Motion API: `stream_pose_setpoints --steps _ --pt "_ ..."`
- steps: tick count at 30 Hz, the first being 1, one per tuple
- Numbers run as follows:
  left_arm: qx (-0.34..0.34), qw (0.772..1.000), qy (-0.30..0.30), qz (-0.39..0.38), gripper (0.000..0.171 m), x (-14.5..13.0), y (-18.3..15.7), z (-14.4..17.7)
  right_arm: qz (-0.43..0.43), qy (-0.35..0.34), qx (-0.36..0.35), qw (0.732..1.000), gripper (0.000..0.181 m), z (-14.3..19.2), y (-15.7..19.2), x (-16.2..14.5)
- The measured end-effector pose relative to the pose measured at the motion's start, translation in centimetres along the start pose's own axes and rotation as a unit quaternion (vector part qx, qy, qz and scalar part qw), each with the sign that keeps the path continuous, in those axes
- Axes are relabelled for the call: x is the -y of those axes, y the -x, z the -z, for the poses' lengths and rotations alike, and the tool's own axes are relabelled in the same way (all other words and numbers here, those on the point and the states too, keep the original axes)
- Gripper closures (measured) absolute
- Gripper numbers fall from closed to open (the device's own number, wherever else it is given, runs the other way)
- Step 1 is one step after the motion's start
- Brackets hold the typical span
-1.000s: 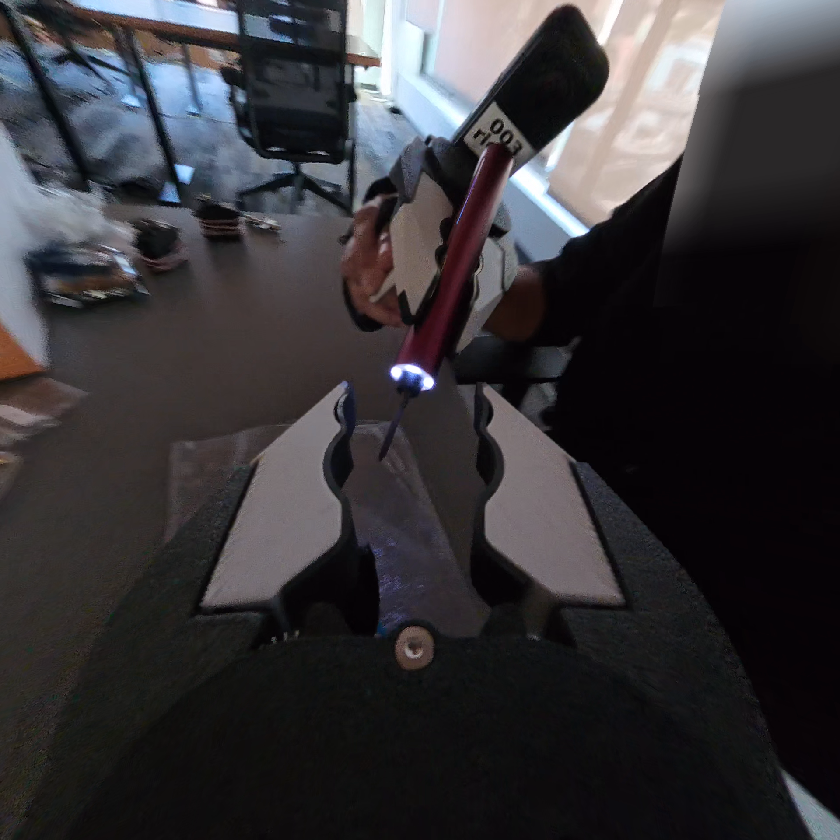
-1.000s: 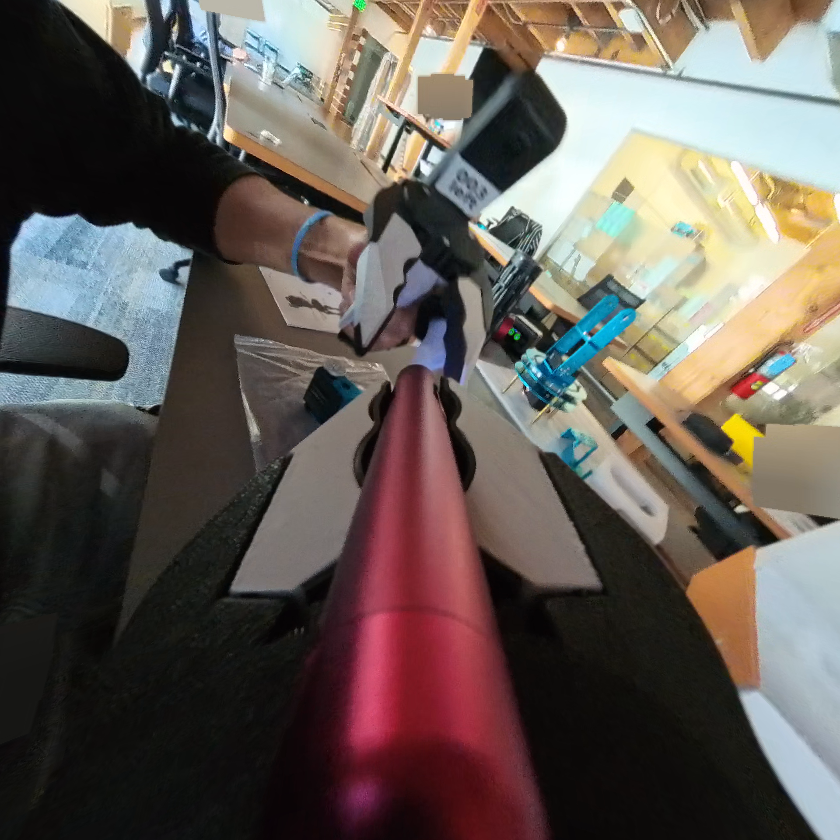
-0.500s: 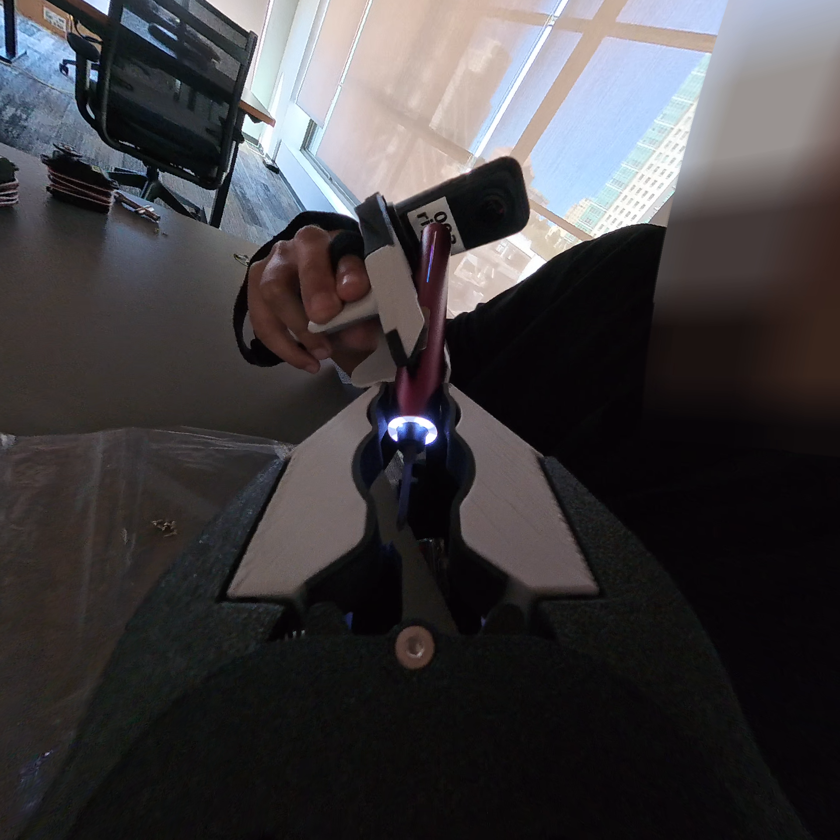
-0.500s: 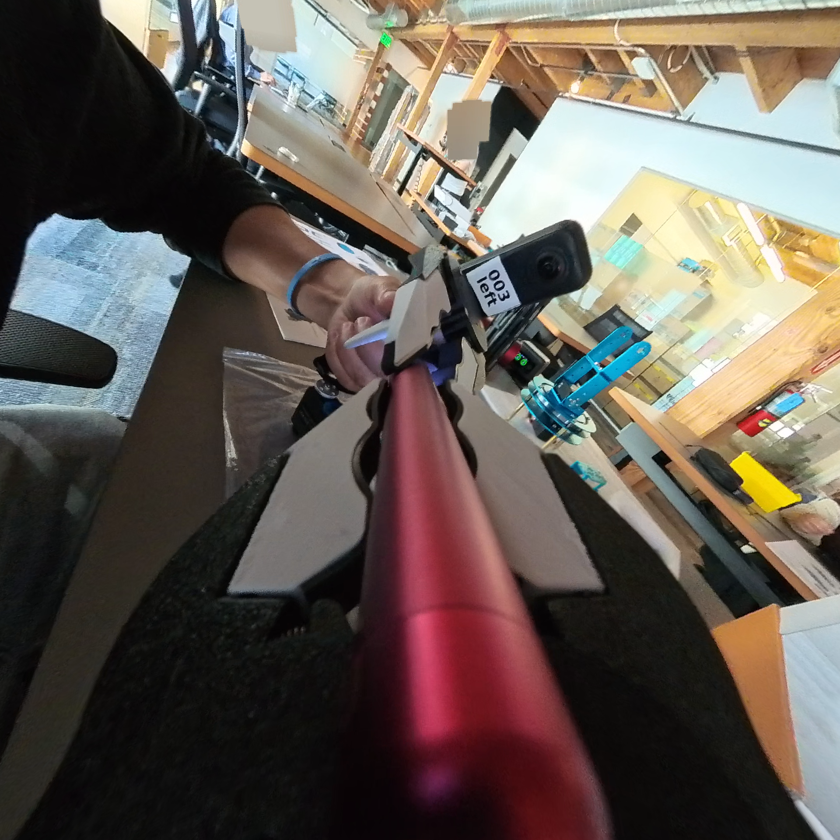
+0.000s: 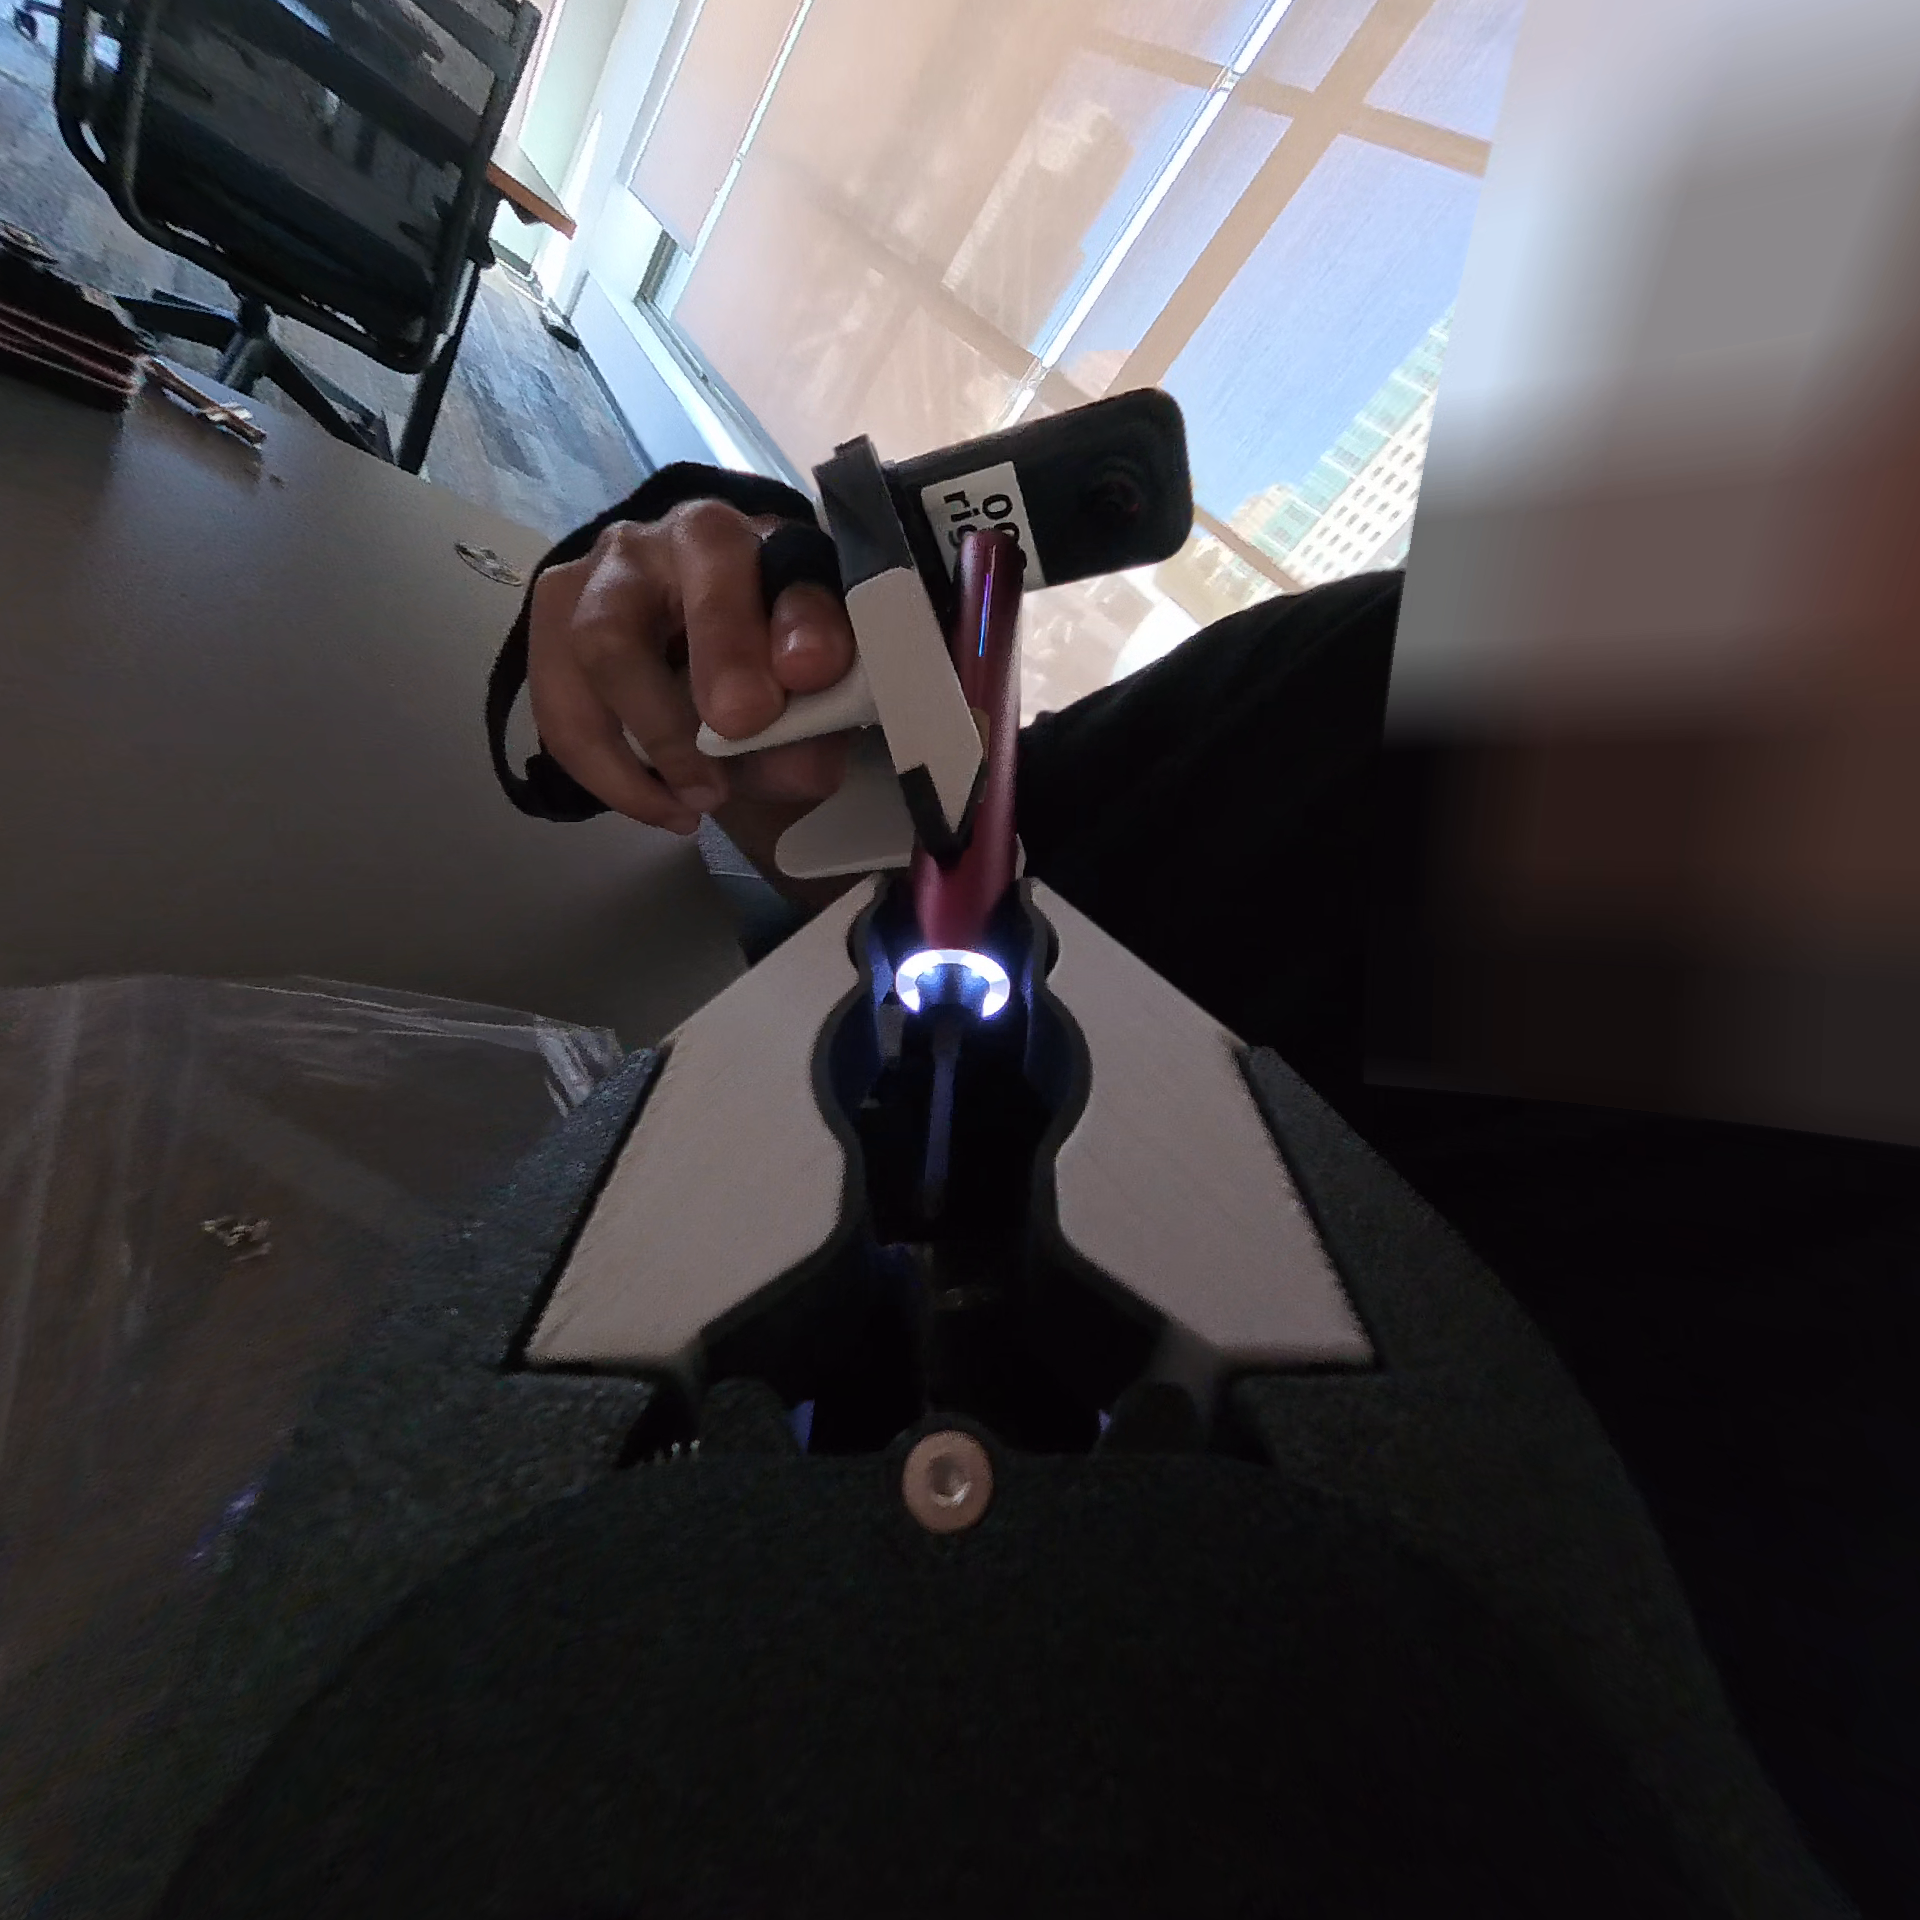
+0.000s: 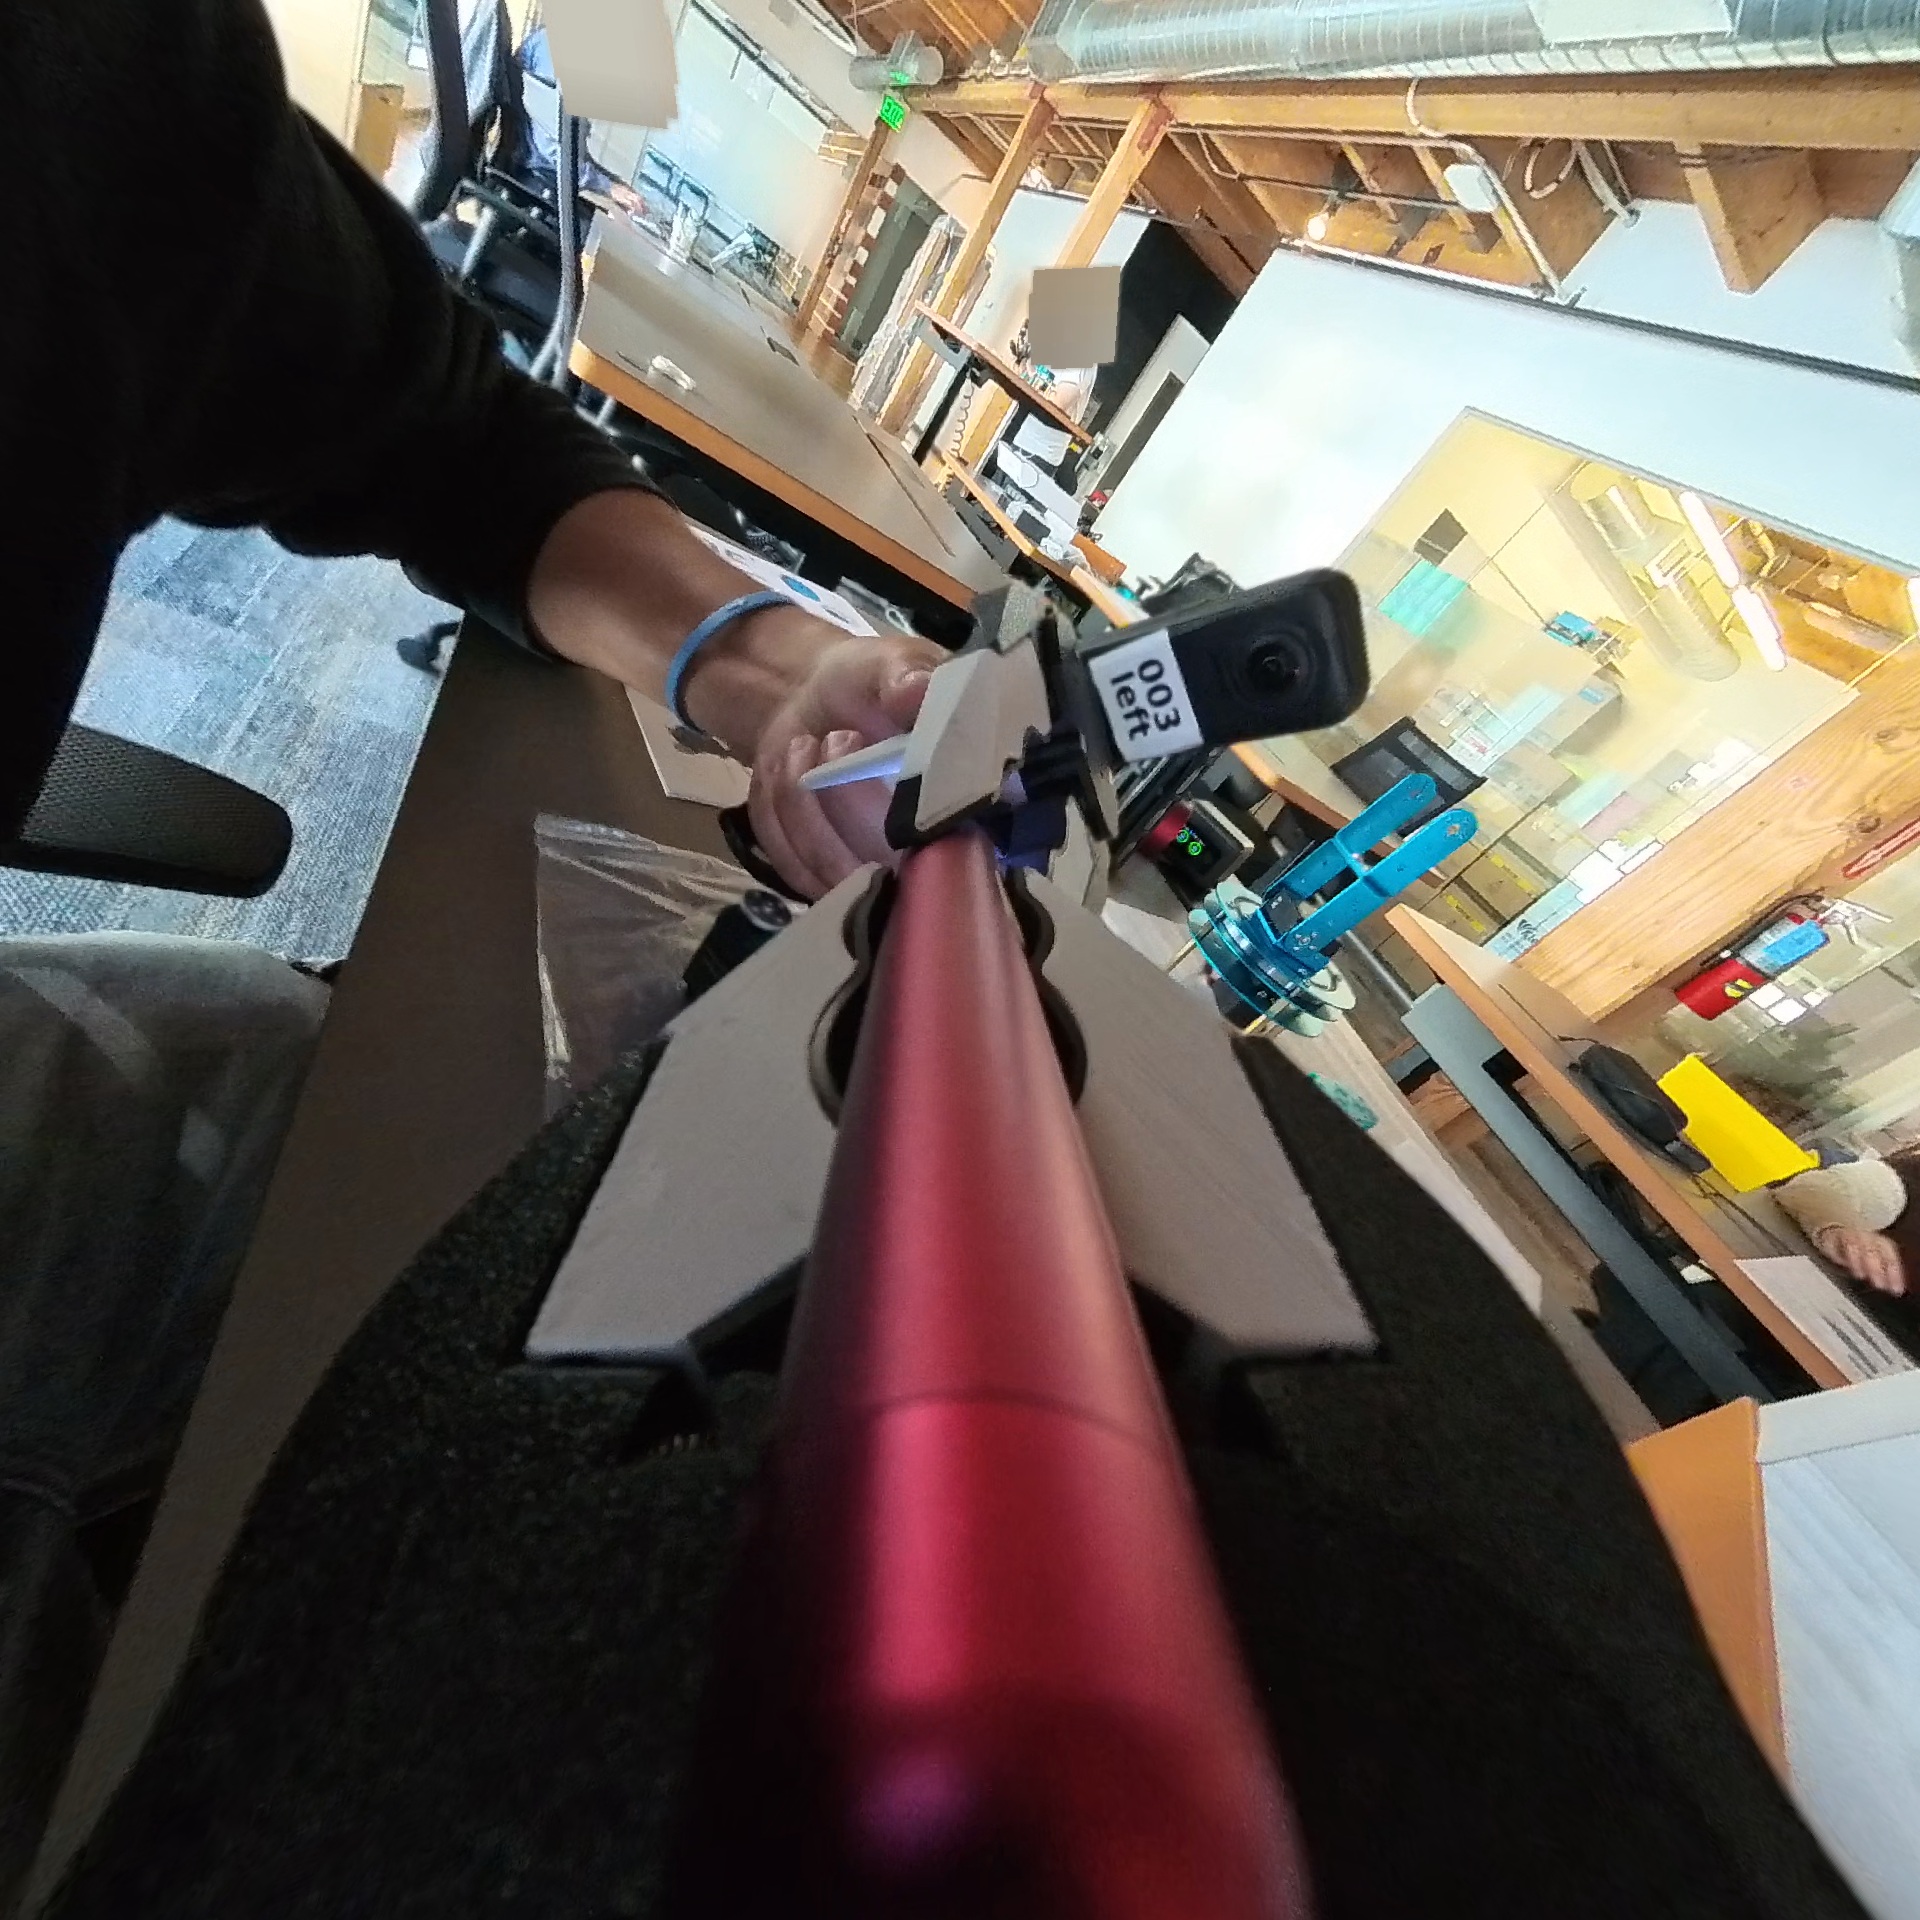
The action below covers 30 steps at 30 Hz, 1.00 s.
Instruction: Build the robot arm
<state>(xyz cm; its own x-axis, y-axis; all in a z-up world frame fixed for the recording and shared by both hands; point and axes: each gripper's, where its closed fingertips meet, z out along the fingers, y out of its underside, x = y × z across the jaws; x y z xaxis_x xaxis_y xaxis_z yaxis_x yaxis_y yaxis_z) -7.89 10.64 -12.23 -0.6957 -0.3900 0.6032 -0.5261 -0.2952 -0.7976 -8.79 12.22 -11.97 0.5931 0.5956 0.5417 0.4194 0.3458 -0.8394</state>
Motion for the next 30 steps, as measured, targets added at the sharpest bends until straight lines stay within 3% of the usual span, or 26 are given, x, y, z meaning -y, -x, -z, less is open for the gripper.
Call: stream_pose_setpoints --steps 12,16,20,23,26,30 --pt "-0.028 0.996 -0.015 0.084 0.151 0.6 -0.1 -0.4 0.017 -0.01 -0.011 1.0 0.161 0.4 -0.3 0.4" --pt "-0.025 0.997 -0.022 0.074 0.151 0.8 0.1 -0.3 0.005 -0.01 -0.012 1.0 0.159 0.4 -0.5 0.2" --pt "0.007 1.0 -0.023 0.013 0.149 1.3 0.1 0.0 -0.018 -0.017 -0.016 1.0 0.16 0.3 -0.9 0.4" --pt "0.082 0.994 -0.046 -0.051 0.126 3.5 0.6 2.9 -0.025 -0.023 -0.021 0.999 0.16 0.8 -1.3 0.3" --pt "0.177 0.973 -0.094 -0.113 0.127 5.6 1.4 8.1 -0.035 -0.026 -0.028 0.999 0.158 1.1 -1.8 0.0" --pt "0.263 0.947 -0.143 -0.116 0.135 6.2 2.8 14.5 -0.046 -0.031 -0.023 0.998 0.158 1.3 -2.0 -0.1"
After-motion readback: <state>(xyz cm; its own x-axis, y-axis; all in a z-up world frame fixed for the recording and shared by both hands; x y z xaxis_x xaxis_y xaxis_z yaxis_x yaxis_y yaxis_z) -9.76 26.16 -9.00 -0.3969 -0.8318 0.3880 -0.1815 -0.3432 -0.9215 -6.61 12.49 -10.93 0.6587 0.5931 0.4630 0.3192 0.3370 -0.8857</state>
